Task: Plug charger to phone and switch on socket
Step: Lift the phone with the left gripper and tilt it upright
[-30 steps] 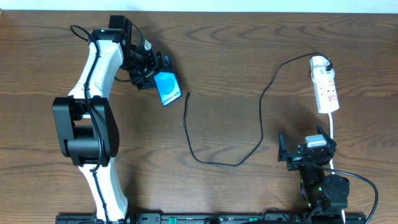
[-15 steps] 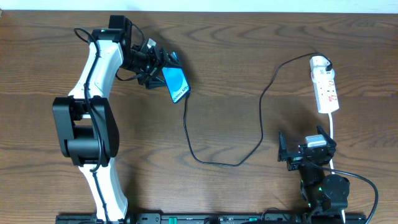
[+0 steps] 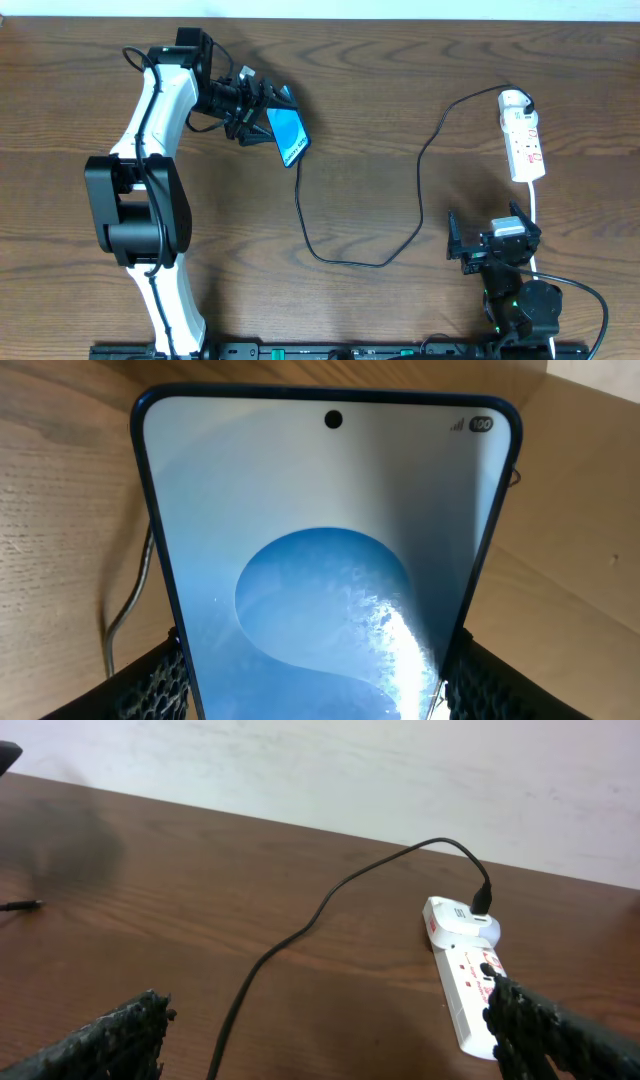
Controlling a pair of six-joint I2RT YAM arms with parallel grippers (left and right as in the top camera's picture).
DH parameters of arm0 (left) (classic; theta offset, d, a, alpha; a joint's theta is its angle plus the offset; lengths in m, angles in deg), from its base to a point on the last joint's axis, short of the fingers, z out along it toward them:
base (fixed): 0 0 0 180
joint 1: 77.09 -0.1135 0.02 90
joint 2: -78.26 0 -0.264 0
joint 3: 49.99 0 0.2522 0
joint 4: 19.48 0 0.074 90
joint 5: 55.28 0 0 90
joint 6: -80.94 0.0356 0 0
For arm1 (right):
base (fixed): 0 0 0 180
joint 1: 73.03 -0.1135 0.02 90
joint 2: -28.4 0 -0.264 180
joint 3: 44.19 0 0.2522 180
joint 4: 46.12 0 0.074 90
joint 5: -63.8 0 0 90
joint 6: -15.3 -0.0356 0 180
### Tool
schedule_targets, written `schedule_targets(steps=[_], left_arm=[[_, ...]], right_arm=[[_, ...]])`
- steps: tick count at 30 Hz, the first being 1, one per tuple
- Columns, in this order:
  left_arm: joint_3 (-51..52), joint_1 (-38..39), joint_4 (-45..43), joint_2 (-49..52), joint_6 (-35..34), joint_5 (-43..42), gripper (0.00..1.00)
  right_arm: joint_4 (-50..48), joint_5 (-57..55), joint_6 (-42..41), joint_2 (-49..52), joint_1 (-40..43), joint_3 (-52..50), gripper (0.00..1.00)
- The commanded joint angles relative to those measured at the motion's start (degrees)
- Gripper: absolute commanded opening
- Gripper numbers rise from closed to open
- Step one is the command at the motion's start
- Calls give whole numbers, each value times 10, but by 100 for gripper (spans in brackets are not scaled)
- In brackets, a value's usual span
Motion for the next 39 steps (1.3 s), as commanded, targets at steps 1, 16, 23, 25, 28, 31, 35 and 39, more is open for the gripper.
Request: schedule_targets(steps=[1,16,23,25,28,31,35,39], left_arm=[[-5,-1,3,-9,-1,-29,68],[-5,-1,4,-9,-63,-68,68],[-5,-1,4,-9,-80,-99,68],[-4,-1,4,-9,-93,-108,68],[-5,-1,4,-9,-96,-121,68],[-4,-1,4,-9,-108,-139,68],[-5,-1,4,-9,-119,-140,68],[-4,-1,-7,-9,-119,-132,68]], right_arm=[[0,3,0,-3,4,-2,99],[0,3,0,-3,4,-2,99],[0,3,0,-3,4,-2,99],[0,3,0,-3,4,-2,99],[0,3,0,-3,4,-2,99],[0,3,0,-3,4,-2,99],[0,3,0,-3,4,-2,99],[0,3,0,-3,4,-2,99]])
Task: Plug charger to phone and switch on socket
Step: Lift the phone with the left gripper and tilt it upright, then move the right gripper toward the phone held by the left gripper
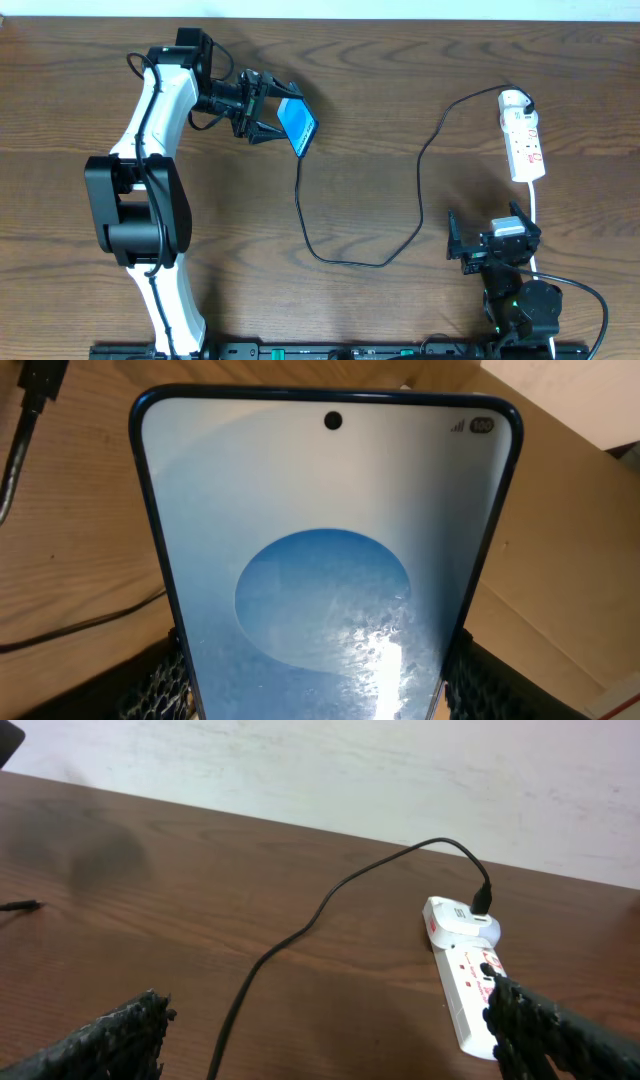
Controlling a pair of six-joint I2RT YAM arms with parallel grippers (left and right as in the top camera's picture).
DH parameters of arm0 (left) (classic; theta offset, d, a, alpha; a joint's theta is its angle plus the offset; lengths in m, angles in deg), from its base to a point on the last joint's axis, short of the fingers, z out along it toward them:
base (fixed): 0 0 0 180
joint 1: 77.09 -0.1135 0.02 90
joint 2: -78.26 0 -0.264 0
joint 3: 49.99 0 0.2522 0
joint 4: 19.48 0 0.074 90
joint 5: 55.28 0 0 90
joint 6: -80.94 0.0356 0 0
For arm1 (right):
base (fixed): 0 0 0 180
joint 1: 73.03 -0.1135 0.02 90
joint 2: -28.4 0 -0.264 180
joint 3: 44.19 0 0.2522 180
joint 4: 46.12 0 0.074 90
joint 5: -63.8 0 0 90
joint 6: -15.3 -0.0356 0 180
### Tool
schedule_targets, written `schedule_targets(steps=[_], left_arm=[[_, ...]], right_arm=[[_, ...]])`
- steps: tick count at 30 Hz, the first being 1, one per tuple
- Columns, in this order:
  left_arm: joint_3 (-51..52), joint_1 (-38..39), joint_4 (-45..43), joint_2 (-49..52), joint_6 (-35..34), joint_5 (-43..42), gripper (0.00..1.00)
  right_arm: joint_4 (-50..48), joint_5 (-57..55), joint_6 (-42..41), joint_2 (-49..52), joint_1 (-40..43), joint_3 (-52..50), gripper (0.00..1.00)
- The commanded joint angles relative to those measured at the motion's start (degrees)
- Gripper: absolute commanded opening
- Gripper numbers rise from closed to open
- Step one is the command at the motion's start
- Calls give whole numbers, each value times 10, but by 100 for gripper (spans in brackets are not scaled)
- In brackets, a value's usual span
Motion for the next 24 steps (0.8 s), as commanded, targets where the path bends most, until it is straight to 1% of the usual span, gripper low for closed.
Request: schedule_targets(steps=[1,7,11,19,22,24], left_arm=[[-4,-1,-14,-9,-9,-21,68],[-5,-1,-50,-9,-10,-15,68],[-4,-3,-80,-9,-35,-15,68],[-4,-23,-104,-9,-40,-15,68],[-4,-35,-107,-9,-39,-14,68],[-4,-46,-108,-9,-39,-15,68]], right_arm=[[0,3,0,-3,4,-2,99],[0,3,0,-3,4,-2,99],[-4,-20,13,-3,4,-2,99],[-1,-25,13,-3,4,-2,99],[-15,-78,34,-3,4,-2,99],[-31,-93,34,-3,4,-2,99]])
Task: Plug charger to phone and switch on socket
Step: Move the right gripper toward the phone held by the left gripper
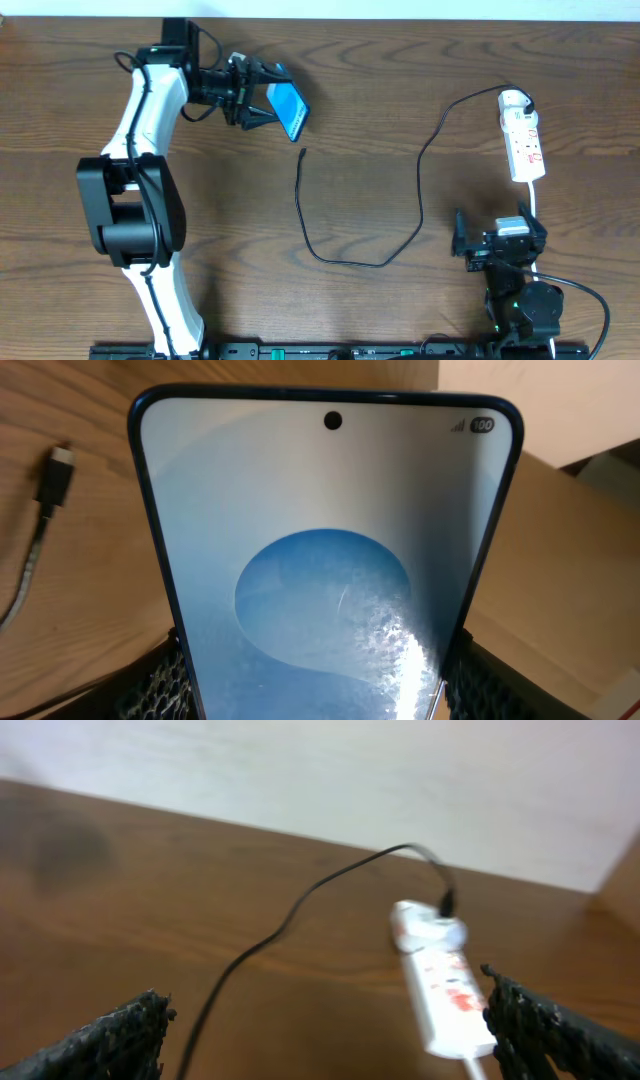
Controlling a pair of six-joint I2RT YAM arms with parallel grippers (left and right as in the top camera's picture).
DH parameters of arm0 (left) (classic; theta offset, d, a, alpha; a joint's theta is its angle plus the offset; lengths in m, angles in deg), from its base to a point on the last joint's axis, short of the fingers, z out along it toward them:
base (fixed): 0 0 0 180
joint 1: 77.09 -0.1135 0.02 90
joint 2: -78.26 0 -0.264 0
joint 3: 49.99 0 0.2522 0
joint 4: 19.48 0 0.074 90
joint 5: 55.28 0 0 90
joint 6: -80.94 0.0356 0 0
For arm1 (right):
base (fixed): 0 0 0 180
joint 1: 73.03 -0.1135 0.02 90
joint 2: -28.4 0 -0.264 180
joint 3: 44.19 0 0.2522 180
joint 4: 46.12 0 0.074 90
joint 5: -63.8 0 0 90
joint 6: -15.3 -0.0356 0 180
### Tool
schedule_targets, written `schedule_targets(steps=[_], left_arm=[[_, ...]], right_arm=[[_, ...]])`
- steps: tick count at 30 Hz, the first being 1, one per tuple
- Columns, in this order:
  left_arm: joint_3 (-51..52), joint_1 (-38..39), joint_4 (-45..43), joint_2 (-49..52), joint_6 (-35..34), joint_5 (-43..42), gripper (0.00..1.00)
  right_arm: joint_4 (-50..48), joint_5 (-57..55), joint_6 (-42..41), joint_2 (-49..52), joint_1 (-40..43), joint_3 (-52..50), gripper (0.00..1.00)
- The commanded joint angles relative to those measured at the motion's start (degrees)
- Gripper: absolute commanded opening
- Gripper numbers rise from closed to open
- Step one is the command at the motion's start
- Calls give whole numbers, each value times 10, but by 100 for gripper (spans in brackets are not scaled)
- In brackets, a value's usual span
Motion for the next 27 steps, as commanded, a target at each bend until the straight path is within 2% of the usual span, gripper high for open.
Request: schedule_targets(steps=[1,17,22,27], left_arm=[[-4,-23,-2,-9,-3,-19,68],[-4,-43,6,-9,-5,-21,67],[-4,-47,6,-9,-5,-21,67],[-4,-57,6,-9,-5,-21,67]], right_arm=[[-16,-41,14,-3,4,-2,99],[14,-17,8,-3,4,-2,99],[-27,16,-75,-2,4,-2,99],[-63,16,-85,8,4,-2,99]])
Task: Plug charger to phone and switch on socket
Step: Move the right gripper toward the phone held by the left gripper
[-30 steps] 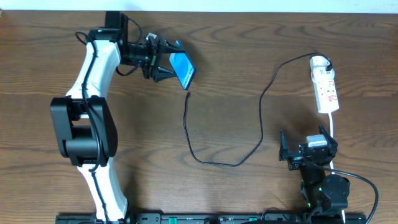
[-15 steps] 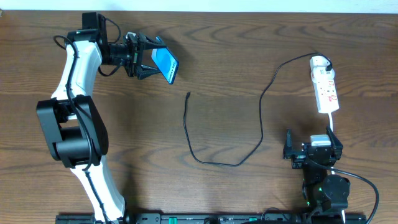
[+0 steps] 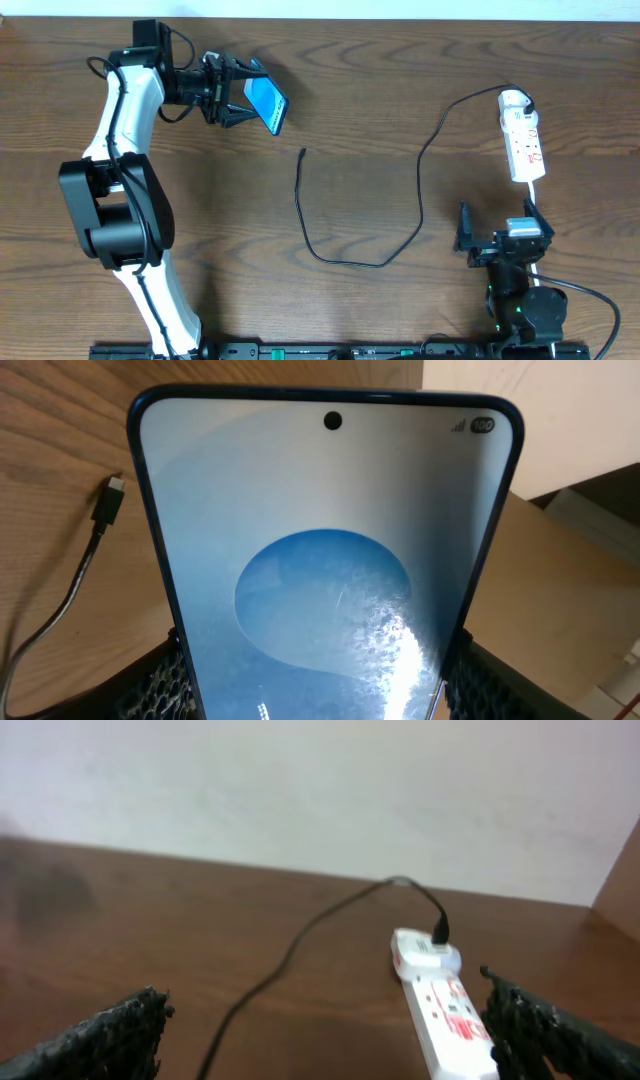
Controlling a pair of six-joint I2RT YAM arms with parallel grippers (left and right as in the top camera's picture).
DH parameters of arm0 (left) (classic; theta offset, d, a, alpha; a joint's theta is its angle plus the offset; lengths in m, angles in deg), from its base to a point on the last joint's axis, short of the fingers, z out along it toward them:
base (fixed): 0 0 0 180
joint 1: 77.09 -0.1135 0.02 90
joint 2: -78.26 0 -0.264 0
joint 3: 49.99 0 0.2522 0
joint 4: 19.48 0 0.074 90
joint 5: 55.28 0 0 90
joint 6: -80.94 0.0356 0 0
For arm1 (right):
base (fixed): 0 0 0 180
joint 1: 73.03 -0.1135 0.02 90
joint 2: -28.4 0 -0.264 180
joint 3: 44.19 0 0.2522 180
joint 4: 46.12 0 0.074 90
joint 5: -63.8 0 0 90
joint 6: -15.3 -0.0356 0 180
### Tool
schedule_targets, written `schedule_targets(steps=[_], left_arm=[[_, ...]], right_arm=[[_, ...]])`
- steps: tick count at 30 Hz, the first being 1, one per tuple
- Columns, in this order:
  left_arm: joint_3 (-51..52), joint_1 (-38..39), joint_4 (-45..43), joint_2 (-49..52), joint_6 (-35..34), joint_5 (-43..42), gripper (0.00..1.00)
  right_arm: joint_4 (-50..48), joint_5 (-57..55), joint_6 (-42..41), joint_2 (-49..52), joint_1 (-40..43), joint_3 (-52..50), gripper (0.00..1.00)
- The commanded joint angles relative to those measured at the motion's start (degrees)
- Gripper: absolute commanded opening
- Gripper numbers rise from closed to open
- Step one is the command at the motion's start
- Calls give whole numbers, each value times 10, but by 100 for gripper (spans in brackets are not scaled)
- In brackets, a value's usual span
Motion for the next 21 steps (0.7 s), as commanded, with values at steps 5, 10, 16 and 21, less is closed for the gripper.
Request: schedule_targets(steps=[5,10,16,21], left_arm=[[-4,-12,1,-9,-3,-20,64],[-5,-12,1,-9,-3,-20,64],[-4,-12,1,-9,-3,-20,64],[-4,-12,1,-9,-3,-20,64]], right_arm=[[-37,41,-78,36,4,2,99],[-41,67,-105,107,4,41,99],[-41,125,-105,231,4,121,99],[-13,164,-105,339,4,209,99]])
